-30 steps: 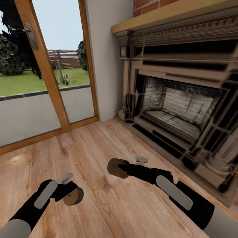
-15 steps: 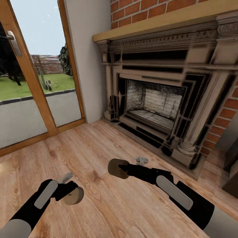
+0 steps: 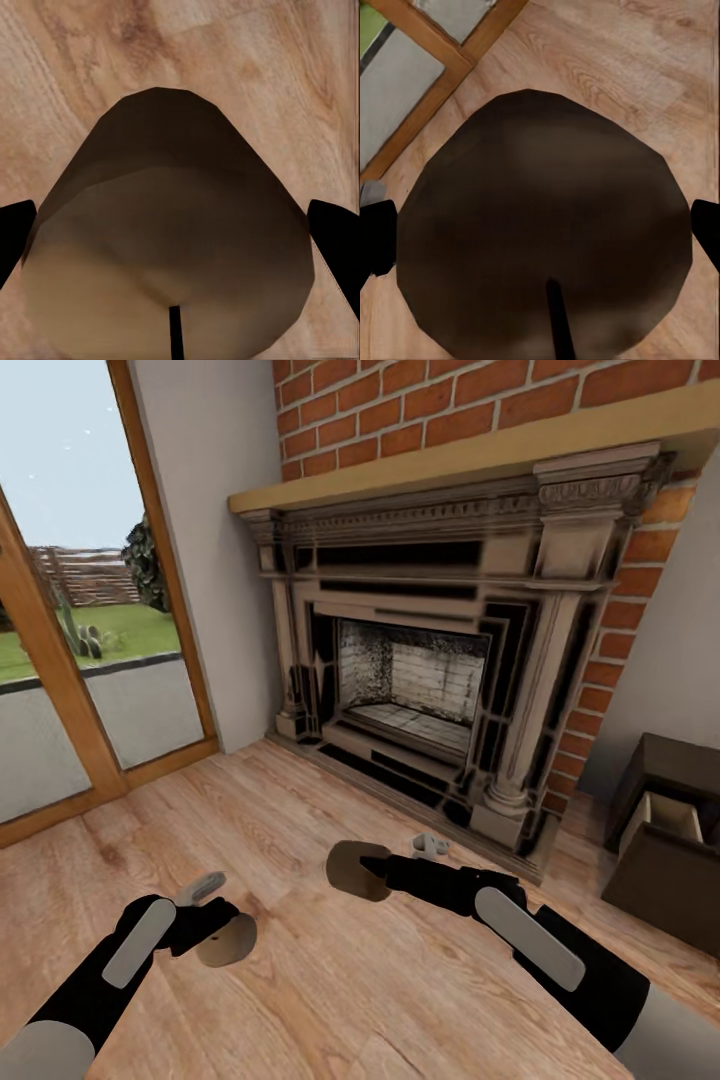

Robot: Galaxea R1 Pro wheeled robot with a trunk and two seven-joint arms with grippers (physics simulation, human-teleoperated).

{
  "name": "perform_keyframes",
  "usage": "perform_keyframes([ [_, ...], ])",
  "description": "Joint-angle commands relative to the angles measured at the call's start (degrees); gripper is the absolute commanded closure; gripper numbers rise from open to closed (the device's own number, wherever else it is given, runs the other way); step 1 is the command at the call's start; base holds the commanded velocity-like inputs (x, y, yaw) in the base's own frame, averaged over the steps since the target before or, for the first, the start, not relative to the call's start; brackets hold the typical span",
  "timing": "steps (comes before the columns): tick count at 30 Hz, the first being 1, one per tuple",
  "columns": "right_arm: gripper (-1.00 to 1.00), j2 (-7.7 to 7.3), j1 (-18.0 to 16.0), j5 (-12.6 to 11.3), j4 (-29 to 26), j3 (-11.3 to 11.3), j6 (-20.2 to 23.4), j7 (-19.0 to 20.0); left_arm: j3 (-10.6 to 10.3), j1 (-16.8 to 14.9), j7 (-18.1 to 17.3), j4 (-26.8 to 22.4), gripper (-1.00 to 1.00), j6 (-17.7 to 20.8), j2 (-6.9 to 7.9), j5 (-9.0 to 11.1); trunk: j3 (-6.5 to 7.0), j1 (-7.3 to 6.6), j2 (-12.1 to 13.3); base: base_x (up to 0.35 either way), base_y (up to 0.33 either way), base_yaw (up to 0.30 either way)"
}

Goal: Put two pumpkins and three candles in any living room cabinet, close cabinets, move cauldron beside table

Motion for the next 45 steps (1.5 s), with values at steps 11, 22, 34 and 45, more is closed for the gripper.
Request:
perform_keyframes([
  [11, 1.0, -0.03, -0.08, -4.92, 3.73, -4.09, 7.45, -0.64, -0.17, -0.02, 0.54, -0.1, 1.0, -0.02, 0.07, 0.66, 1.14, -2.07, 3.68, 0.0, 0.0, -0.032],
  [22, 1.0, -0.09, -0.08, -5.74, 3.78, -6.21, 11.27, -1.72, -0.1, -0.02, 0.73, -0.02, 1.0, 1.62, 0.08, 0.42, 2.11, -4.48, 8.09, -0.063, 0.0, -0.009],
  [34, 1.0, -0.11, -0.08, -5.78, 4.16, -6.93, 11.23, -1.4, -0.08, -0.01, 0.84, -0.05, 1.0, 1.72, 0.06, 0.54, 4.19, -6.68, 12.1, -0.18, 0.0, -0.257],
  [45, 1.0, -0.11, -0.08, -5.78, 4.25, -6.93, 11.06, -1.38, -0.09, -0.02, 0.84, -0.1, 1.0, 1.69, 0.06, 0.44, 4.75, -6.68, 12.1, -0.003, 0.0, -0.262],
])
